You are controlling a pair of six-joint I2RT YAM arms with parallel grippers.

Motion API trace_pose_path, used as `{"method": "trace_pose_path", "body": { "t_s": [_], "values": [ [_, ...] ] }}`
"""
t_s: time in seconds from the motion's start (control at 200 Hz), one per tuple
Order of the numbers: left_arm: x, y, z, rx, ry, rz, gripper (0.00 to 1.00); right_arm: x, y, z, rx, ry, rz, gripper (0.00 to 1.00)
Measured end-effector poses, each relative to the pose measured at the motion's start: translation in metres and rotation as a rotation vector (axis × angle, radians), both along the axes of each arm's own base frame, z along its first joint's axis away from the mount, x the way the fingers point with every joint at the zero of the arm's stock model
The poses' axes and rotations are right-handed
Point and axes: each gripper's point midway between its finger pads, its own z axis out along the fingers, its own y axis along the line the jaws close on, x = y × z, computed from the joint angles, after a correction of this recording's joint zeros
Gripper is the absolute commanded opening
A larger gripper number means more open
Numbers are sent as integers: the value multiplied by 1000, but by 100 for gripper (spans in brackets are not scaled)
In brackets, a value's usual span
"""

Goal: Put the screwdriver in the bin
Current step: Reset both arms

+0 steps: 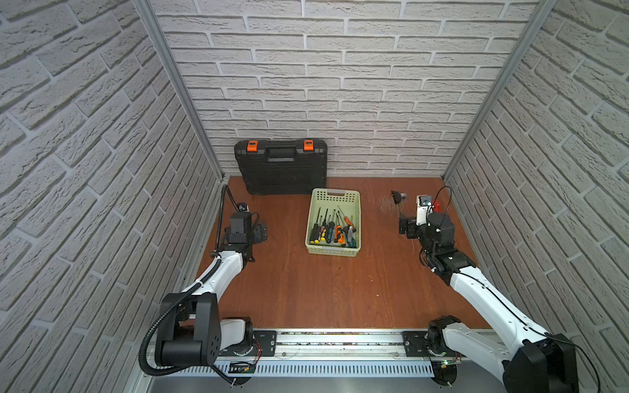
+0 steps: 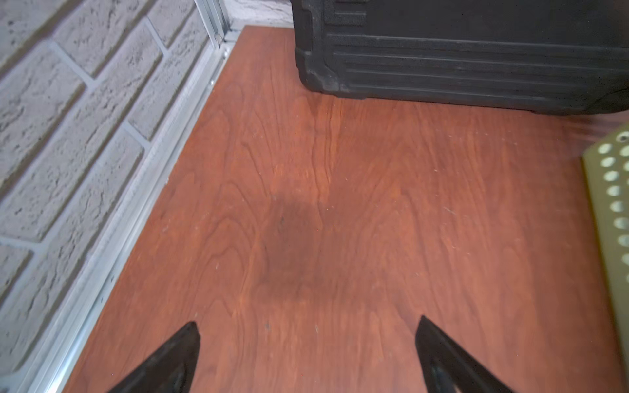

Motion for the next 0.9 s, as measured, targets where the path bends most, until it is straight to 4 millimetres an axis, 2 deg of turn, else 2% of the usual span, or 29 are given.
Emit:
{"method": "trace_pose_path", "body": {
  "t_s": [0.09,0.18,0.285,0.47,0.53,0.67,0.715,0.83,0.9],
  "values": [
    [5,2,-14,34,-17,-15,98,-4,-2,-37,-4,59,1,99],
    [9,3,-26,62,-43,-33,98,-7,-2,-64,-3,86,8,99],
    [12,9,-42,69,-71,-33,98,-6,-6,-81,3,83,0,99],
    [3,24,-66,28,-110,-3,98,-1,-20,-103,53,41,-43,99],
    [4,28,-66,16,-120,6,98,1,-22,-114,65,40,-45,100],
    [12,28,-52,10,-186,1,98,8,-14,-142,84,84,-4,100],
    [13,28,-50,10,-196,-1,98,8,-12,-142,89,93,7,100],
    [15,24,-48,14,-203,-8,98,18,-7,-126,99,23,31,100],
    [15,23,-47,18,-205,-11,98,20,-7,-122,102,7,35,100]
  ]
}}
